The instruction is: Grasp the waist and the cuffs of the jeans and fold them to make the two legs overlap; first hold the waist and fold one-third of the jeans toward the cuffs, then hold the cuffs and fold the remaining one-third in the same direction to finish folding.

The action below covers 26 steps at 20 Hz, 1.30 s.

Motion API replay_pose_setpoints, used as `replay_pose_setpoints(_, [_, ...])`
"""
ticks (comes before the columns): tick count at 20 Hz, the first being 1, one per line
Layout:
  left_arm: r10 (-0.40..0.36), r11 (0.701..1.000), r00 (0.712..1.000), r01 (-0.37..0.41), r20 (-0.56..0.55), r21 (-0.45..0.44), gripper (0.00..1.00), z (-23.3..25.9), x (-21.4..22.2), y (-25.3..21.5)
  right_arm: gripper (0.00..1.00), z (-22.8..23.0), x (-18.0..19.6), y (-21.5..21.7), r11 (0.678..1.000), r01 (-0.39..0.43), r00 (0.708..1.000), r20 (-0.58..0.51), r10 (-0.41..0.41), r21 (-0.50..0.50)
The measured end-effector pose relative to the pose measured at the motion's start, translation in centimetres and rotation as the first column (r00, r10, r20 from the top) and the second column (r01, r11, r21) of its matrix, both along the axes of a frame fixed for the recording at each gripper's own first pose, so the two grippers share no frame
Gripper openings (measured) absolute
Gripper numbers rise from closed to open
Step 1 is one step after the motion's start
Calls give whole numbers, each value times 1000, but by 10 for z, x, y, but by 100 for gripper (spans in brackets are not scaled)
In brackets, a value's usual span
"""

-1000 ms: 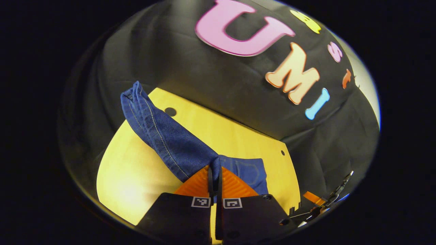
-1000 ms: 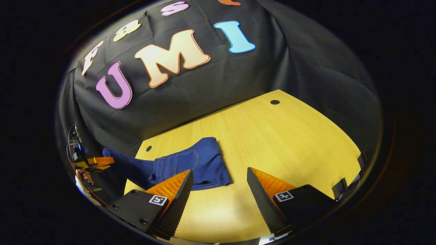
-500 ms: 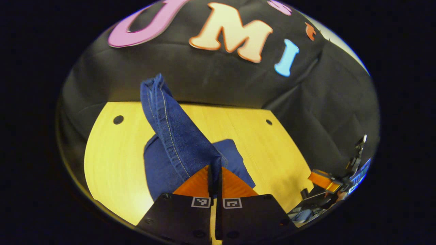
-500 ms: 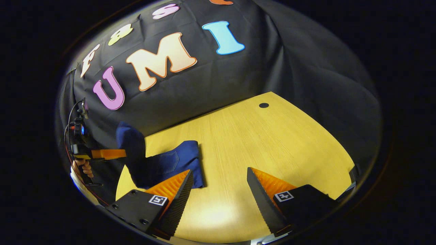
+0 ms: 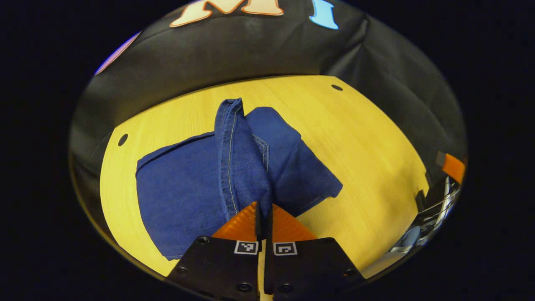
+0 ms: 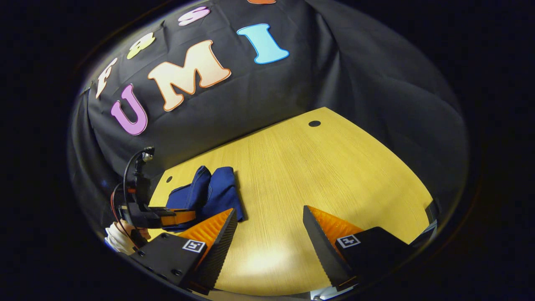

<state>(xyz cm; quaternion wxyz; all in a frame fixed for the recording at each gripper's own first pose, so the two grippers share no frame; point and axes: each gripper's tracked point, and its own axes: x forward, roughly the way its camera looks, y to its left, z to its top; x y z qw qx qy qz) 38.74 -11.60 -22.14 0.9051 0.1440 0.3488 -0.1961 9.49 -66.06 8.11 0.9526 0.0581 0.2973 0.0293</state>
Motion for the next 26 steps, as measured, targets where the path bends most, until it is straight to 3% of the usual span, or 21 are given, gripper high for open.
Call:
replay_pose_setpoints(3, [-23, 991, 999, 17, 45, 132, 0, -8, 1, 2, 98, 3, 0, -2, 1000, 4, 1000, 9, -4, 10])
replay_pose_setpoints(7, [-148, 960, 980, 110, 135, 258, 25, 5, -4, -21, 98, 7, -4, -15, 1000, 27, 999, 19, -28, 13])
replay_pose_setpoints(10, [-196, 955, 960, 140, 200, 262, 94, 20, -17, -50, 98, 6, -16, -31, 998, 57, 998, 14, -57, 14])
replay_pose_setpoints(12, [-236, 947, 927, 153, 291, 281, 96, 44, -25, -61, 98, 2, -26, -40, 997, 72, 997, 4, -72, 12])
replay_pose_setpoints(13, [-259, 947, 897, 162, 357, 279, 96, 64, -31, -70, 98, 0, -32, -44, 997, 77, 997, -3, -77, 11])
replay_pose_setpoints(15, [-252, 957, 859, 153, 445, 245, 96, 90, -39, -74, 98, -6, -41, -47, 997, 78, 997, -18, -78, 8])
replay_pose_setpoints(17, [-173, 983, 849, 117, 499, 142, 95, 110, -53, -65, 98, -4, -47, -45, 997, 71, 997, -17, -70, 13])
replay_pose_setpoints(20, [-1, 998, 864, 30, 503, -49, 95, 128, -73, -28, 98, 5, -47, -30, 999, 27, 999, 19, -28, 30])
replay_pose_setpoints(24, [161, 986, 781, -95, 603, -139, 95, 175, -99, 46, 98, 19, -48, 5, 997, -38, 997, 74, 33, 70])
replay_pose_setpoints(26, [210, 977, 767, -136, 606, -166, 95, 184, -115, 79, 98, 25, -48, 26, 994, -60, 993, 102, 51, 91])
